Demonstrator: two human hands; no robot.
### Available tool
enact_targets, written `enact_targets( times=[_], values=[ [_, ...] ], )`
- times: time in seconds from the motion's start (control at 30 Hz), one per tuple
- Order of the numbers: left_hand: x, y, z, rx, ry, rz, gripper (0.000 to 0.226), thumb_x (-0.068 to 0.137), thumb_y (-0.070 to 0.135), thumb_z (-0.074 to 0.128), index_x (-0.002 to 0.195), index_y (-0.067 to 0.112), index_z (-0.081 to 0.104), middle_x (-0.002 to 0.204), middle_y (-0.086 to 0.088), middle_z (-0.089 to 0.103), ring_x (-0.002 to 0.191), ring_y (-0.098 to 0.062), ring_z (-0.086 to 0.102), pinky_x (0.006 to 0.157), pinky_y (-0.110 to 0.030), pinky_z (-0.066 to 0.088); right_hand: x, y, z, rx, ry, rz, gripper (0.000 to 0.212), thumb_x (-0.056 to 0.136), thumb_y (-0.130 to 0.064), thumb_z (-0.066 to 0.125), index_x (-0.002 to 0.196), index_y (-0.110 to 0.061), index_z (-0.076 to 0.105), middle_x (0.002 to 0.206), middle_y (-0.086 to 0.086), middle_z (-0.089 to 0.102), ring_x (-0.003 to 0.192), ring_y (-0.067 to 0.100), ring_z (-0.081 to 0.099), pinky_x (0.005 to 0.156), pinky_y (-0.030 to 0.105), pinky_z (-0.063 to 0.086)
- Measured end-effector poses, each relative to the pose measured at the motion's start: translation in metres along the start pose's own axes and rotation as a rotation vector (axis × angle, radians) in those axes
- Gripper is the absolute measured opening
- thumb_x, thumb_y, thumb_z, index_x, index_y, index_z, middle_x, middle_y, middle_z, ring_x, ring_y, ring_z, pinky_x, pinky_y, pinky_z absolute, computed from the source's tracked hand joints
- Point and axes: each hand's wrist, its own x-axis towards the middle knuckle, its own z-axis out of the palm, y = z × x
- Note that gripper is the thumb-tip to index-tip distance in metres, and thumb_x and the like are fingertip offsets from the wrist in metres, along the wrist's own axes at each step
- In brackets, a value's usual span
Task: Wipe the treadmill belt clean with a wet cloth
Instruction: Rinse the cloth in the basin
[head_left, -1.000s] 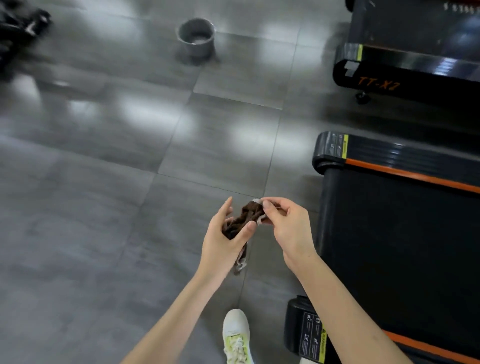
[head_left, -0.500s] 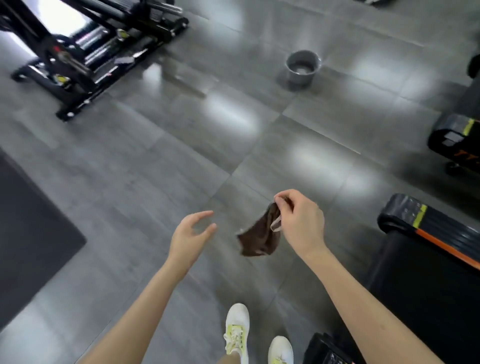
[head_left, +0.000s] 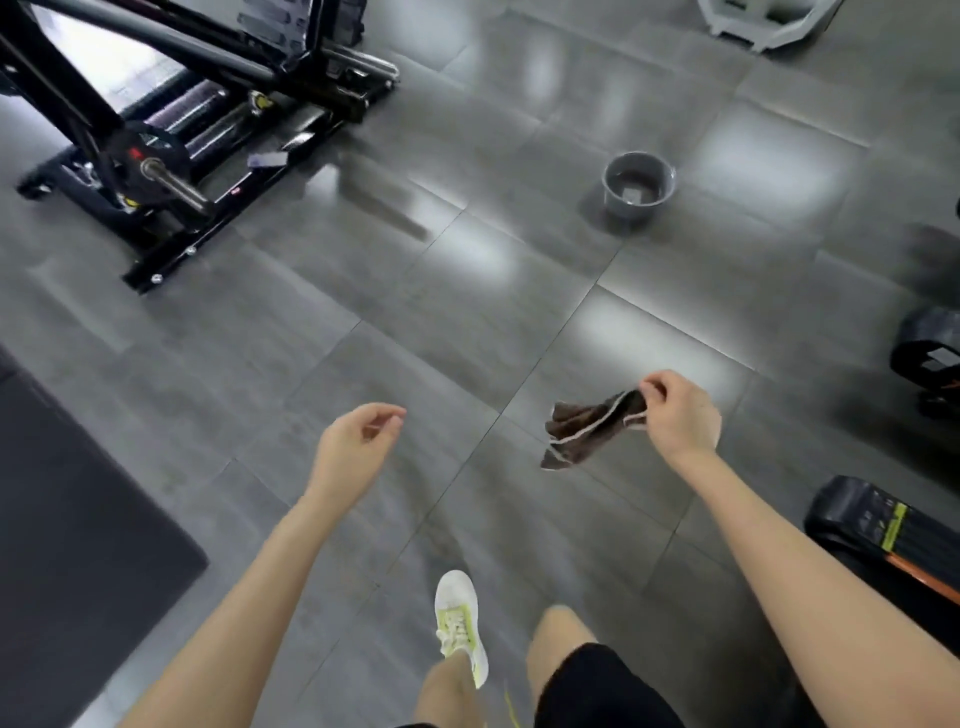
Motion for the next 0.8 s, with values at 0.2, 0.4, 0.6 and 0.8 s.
enact_targets(
  times=[0.2,0.4,0.6,0.8],
  values=[
    [0.143,0.076,0.009,-0.012,-0.137,0.047,0.015,0.091,0.014,0.060,0.087,0.027,0.067,0.082,0.004,0.070,0.077,-0.011,0.062,0.080,-0.025,0.047,0.092,-0.064,-0.017,0.015,-0.037,-0.046,0.019,0.097,-0.023,0.050,0.102,-0.016,0.067,0.091,0.006,0.073,0.084,0.014,0.060,0.062,0.021,0.024],
    [0.293,0.150,0.052,-0.041,-0.154,-0.015,0.019,0.091,0.013,0.059,0.086,0.029,0.067,0.082,0.001,0.069,0.075,-0.012,0.062,0.075,-0.028,0.047,0.248,-0.098,-0.031,0.026,-0.058,-0.064,0.019,0.096,-0.024,0.051,0.101,-0.017,0.068,0.096,0.004,0.071,0.098,0.026,0.062,0.073,0.031,0.038],
    [0.425,0.229,0.092,-0.051,-0.166,-0.113,0.013,0.091,0.012,0.057,0.092,0.020,0.067,0.087,-0.005,0.069,0.073,-0.005,0.062,0.072,-0.021,0.047,0.408,-0.134,-0.053,-0.013,-0.077,-0.004,0.020,0.096,-0.024,0.049,0.101,-0.017,0.068,0.100,0.003,0.070,0.098,0.026,0.061,0.071,0.031,0.037],
    [0.575,0.272,0.117,-0.015,-0.194,-0.170,0.018,0.091,0.015,0.057,0.086,0.030,0.065,0.088,0.001,0.070,0.088,-0.021,0.064,0.080,-0.035,0.049,0.576,-0.152,-0.050,-0.025,0.013,0.145,0.023,0.098,-0.023,0.045,0.105,-0.019,0.066,0.104,0.005,0.070,0.100,0.029,0.060,0.078,0.034,0.042]
  ],
)
